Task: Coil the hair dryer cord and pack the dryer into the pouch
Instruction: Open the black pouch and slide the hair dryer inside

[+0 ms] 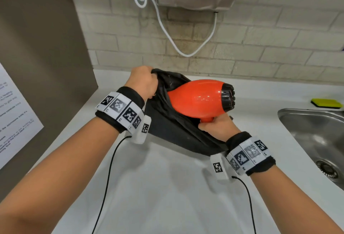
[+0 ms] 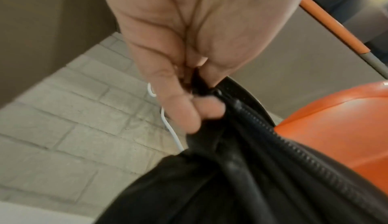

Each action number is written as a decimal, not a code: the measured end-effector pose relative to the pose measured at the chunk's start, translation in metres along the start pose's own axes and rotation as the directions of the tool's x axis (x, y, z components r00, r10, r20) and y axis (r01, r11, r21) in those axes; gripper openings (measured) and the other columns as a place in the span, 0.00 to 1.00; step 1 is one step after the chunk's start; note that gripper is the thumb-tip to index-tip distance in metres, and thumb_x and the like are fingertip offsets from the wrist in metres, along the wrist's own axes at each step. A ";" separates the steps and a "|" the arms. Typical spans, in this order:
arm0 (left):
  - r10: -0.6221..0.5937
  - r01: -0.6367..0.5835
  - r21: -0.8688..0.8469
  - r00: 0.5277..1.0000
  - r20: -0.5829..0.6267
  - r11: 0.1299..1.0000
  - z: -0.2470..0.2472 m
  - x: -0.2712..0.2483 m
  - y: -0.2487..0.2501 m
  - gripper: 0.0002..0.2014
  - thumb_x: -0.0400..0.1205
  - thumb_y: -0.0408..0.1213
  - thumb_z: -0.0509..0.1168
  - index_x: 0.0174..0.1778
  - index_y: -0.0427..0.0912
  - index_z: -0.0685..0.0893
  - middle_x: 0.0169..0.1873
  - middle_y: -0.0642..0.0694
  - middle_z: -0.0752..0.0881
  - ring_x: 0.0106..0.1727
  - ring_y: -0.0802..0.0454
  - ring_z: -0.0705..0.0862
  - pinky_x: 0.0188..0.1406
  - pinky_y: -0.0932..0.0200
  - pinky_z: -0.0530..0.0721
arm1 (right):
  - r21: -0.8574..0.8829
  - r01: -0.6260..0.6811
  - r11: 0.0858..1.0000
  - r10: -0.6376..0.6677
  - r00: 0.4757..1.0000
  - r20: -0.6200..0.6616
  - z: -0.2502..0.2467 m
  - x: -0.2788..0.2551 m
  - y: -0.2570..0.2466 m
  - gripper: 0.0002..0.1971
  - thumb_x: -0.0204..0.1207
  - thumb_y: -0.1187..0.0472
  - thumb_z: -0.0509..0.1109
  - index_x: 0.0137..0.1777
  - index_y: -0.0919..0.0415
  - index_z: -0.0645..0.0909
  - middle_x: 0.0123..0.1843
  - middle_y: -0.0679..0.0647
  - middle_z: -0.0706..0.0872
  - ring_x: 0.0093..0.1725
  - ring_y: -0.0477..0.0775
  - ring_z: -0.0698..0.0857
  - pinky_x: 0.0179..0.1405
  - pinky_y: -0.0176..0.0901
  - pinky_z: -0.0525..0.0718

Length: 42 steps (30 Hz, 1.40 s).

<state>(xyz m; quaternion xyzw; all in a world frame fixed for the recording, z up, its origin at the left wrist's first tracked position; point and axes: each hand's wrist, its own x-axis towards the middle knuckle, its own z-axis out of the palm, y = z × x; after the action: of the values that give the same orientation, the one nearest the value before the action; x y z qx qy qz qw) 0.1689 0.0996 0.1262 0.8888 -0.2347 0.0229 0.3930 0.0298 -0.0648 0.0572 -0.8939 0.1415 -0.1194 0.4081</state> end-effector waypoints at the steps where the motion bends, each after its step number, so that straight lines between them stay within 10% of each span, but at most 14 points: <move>1: 0.032 -0.032 -0.019 0.999 -0.013 0.999 0.001 -0.001 0.005 0.15 0.82 0.30 0.50 0.49 0.27 0.81 0.42 0.28 0.84 0.34 0.38 0.83 0.32 0.55 0.86 | -0.035 0.010 0.999 -0.008 0.999 0.033 0.001 0.000 -0.002 0.05 0.67 0.73 0.68 0.33 0.69 0.75 0.26 0.55 0.75 0.28 0.47 0.76 0.31 0.34 0.76; 9: 0.290 -0.296 -0.109 0.955 -0.067 0.949 0.011 -0.024 0.035 0.13 0.81 0.27 0.54 0.50 0.32 0.84 0.33 0.44 0.81 0.29 0.56 0.76 0.29 0.62 0.72 | -0.251 0.015 0.968 -0.034 0.997 -0.070 0.009 0.009 -0.006 0.18 0.66 0.70 0.70 0.23 0.57 0.66 0.27 0.56 0.77 0.36 0.57 0.78 0.40 0.41 0.72; 12: 0.346 -0.351 -0.186 0.936 -0.059 0.918 0.010 -0.031 0.041 0.13 0.79 0.25 0.55 0.48 0.35 0.86 0.23 0.55 0.77 0.22 0.66 0.76 0.20 0.76 0.72 | -0.280 -0.028 0.960 0.001 0.995 -0.096 0.004 0.009 -0.011 0.01 0.68 0.69 0.69 0.37 0.67 0.80 0.45 0.68 0.86 0.49 0.63 0.83 0.45 0.37 0.71; 16: 0.387 -0.383 -0.279 0.921 -0.041 0.881 0.010 -0.040 0.046 0.13 0.78 0.24 0.56 0.46 0.37 0.86 0.22 0.57 0.78 0.18 0.68 0.77 0.21 0.73 0.75 | -0.350 -0.063 0.935 0.052 0.998 -0.040 0.007 0.008 -0.017 0.12 0.73 0.68 0.66 0.55 0.72 0.79 0.58 0.67 0.84 0.63 0.64 0.79 0.60 0.41 0.72; 20: 0.449 -0.417 -0.304 0.893 0.039 0.856 0.018 -0.044 0.037 0.13 0.76 0.37 0.62 0.54 0.44 0.85 0.39 0.48 0.88 0.39 0.62 0.85 0.45 0.66 0.82 | -0.326 -0.069 0.943 0.083 0.996 0.028 0.006 0.003 -0.022 0.18 0.74 0.70 0.65 0.64 0.69 0.76 0.64 0.65 0.82 0.67 0.63 0.77 0.65 0.41 0.69; 26: 0.549 -0.602 0.109 0.778 0.306 0.791 0.029 -0.038 0.020 0.49 0.56 0.64 0.71 0.73 0.63 0.58 0.66 0.47 0.67 0.70 0.47 0.65 0.71 0.41 0.67 | -0.171 -0.107 0.979 0.117 0.992 0.047 0.006 0.003 -0.018 0.17 0.70 0.66 0.69 0.60 0.66 0.78 0.54 0.65 0.86 0.57 0.64 0.83 0.59 0.48 0.80; 29: 0.560 -0.615 0.198 0.782 0.273 0.763 0.035 -0.038 0.024 0.54 0.55 0.58 0.78 0.71 0.72 0.52 0.70 0.41 0.60 0.72 0.42 0.59 0.74 0.42 0.63 | -0.124 -0.061 0.990 0.069 0.996 0.061 0.007 0.001 -0.023 0.15 0.71 0.60 0.68 0.57 0.61 0.80 0.52 0.61 0.87 0.54 0.63 0.84 0.59 0.56 0.82; 34: 0.589 -0.528 -0.272 0.767 0.254 0.805 0.017 -0.028 0.026 0.65 0.50 0.53 0.82 0.71 0.71 0.38 0.69 0.53 0.61 0.74 0.58 0.64 0.75 0.58 0.65 | -0.064 -0.052 0.997 0.056 0.997 0.056 0.003 0.000 -0.023 0.11 0.71 0.68 0.66 0.53 0.65 0.80 0.40 0.55 0.84 0.42 0.55 0.83 0.46 0.42 0.79; 39: 0.594 -0.621 -0.057 0.714 0.370 0.782 0.013 -0.021 0.022 0.67 0.49 0.56 0.81 0.80 0.56 0.46 0.74 0.50 0.70 0.73 0.55 0.71 0.74 0.55 0.69 | -0.057 0.000 0.998 0.005 0.995 0.095 0.003 0.000 -0.022 0.13 0.72 0.68 0.66 0.57 0.66 0.79 0.45 0.56 0.83 0.48 0.55 0.81 0.51 0.43 0.75; 42: 0.572 -0.597 -0.006 0.766 0.294 0.802 0.016 -0.025 0.023 0.56 0.51 0.52 0.79 0.77 0.55 0.60 0.66 0.54 0.79 0.64 0.55 0.78 0.65 0.52 0.77 | -0.071 0.031 0.997 -0.025 0.997 0.078 0.009 0.003 -0.016 0.15 0.74 0.67 0.64 0.61 0.66 0.76 0.52 0.63 0.85 0.54 0.62 0.82 0.60 0.50 0.79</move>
<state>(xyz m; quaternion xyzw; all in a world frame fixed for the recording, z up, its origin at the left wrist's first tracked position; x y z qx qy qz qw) 0.1342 0.0847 0.1253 0.7816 -0.5518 0.0279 0.2894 0.0382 -0.0494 0.0641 -0.9140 0.1173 -0.0855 0.3789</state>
